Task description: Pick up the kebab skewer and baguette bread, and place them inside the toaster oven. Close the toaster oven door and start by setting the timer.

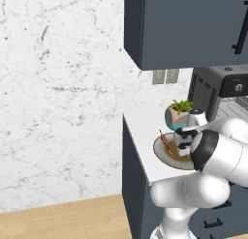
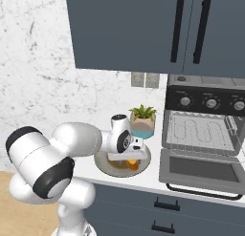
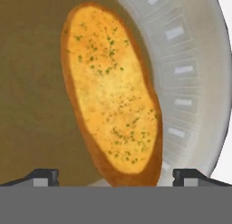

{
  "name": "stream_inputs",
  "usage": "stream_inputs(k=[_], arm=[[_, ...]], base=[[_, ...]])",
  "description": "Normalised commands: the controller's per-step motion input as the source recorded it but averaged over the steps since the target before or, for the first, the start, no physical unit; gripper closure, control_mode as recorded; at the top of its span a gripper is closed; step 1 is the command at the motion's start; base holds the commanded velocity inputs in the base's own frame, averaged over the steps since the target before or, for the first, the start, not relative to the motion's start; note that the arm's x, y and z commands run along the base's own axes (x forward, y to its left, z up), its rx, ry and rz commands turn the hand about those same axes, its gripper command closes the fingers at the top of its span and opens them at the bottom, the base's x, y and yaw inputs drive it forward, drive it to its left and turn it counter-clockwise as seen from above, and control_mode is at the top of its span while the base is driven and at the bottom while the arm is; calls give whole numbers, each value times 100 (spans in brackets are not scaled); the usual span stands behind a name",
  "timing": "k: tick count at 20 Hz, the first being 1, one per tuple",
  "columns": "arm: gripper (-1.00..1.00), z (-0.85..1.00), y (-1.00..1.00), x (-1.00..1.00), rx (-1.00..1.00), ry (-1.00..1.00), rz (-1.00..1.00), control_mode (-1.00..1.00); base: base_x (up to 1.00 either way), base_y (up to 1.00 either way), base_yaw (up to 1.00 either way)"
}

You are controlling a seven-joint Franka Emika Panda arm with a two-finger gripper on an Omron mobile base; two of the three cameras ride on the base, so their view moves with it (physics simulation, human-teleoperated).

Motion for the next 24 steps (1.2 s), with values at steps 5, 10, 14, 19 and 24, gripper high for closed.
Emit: stream_inputs(k=[5,10,14,19,24], arm=[[-100,-17,0,22,0,0,0,-100],[-100,-16,-5,13,0,0,0,-100],[-100,-9,-1,9,0,0,0,-100],[100,-24,0,7,-1,-1,0,-100],[100,-24,-1,0,0,-8,0,-100]], base=[[0,0,0],[0,0,0],[0,0,0],[0,0,0],[0,0,0]])
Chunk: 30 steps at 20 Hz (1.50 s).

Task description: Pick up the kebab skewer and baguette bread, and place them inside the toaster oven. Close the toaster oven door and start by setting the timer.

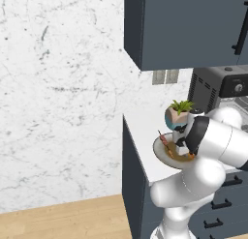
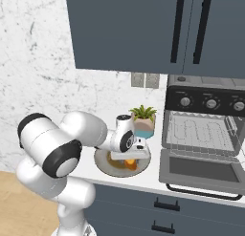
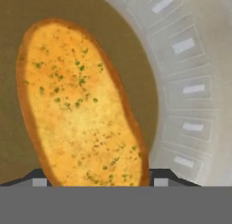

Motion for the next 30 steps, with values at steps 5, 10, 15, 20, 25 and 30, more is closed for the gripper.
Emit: stream_inputs(k=[5,10,15,20,25,30], arm=[[100,-19,0,0,0,-12,0,-100],[100,14,-13,0,0,-10,0,-100],[100,96,-24,-22,0,0,-2,-100],[100,99,-43,-23,0,-7,-4,-100],[100,64,-86,-8,0,-4,-10,-100],[100,49,-80,0,0,-3,-7,-100]], base=[[0,0,0],[0,0,0],[0,0,0],[0,0,0],[0,0,0],[0,0,0]])
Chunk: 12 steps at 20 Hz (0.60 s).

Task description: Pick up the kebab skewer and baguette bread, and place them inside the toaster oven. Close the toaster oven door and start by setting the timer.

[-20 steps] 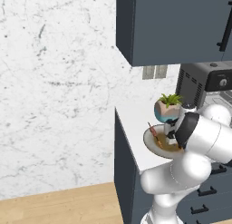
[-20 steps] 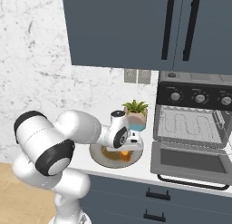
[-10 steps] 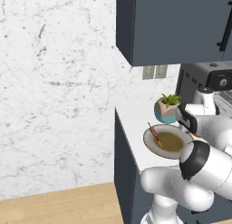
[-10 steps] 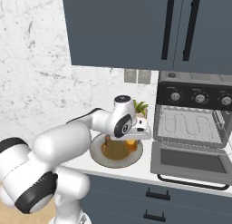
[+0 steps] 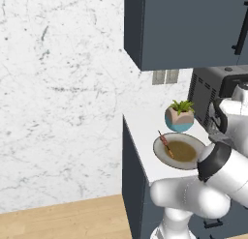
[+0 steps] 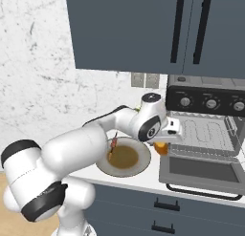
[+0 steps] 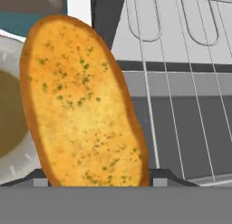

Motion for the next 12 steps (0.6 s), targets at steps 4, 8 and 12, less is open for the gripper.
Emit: stream_inputs(k=[4,8,12], arm=[[100,39,-75,3,0,0,-7,-100],[100,4,-80,0,0,-6,-4,-100],[100,-1,-41,3,0,-14,-3,-100]], base=[[0,0,0],[0,0,0],[0,0,0]])
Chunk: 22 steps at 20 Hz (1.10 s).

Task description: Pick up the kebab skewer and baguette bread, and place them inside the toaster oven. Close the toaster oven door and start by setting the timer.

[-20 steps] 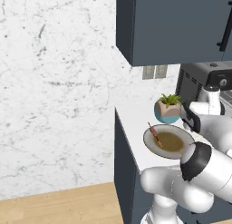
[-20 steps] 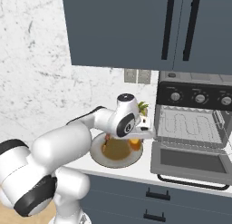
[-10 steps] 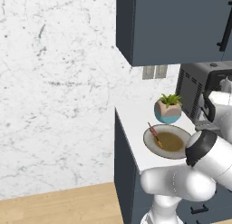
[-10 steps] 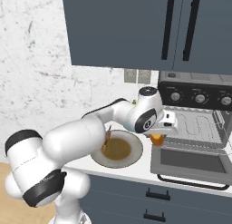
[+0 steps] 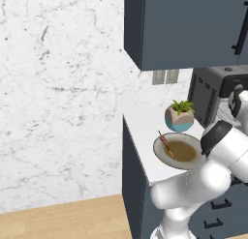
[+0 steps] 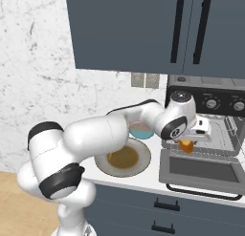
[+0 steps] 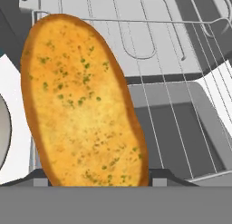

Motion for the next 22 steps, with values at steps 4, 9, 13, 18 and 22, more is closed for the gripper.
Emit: stream_inputs(k=[4,9,13,18,22], arm=[[100,-8,0,12,0,-9,-1,-100],[100,-12,0,9,0,-9,0,-100],[100,-24,0,8,0,-3,0,-100],[100,-15,0,35,0,-1,0,-100],[100,-9,0,33,0,0,0,-100]], base=[[0,0,0],[0,0,0],[0,0,0],[0,0,0],[0,0,0]])
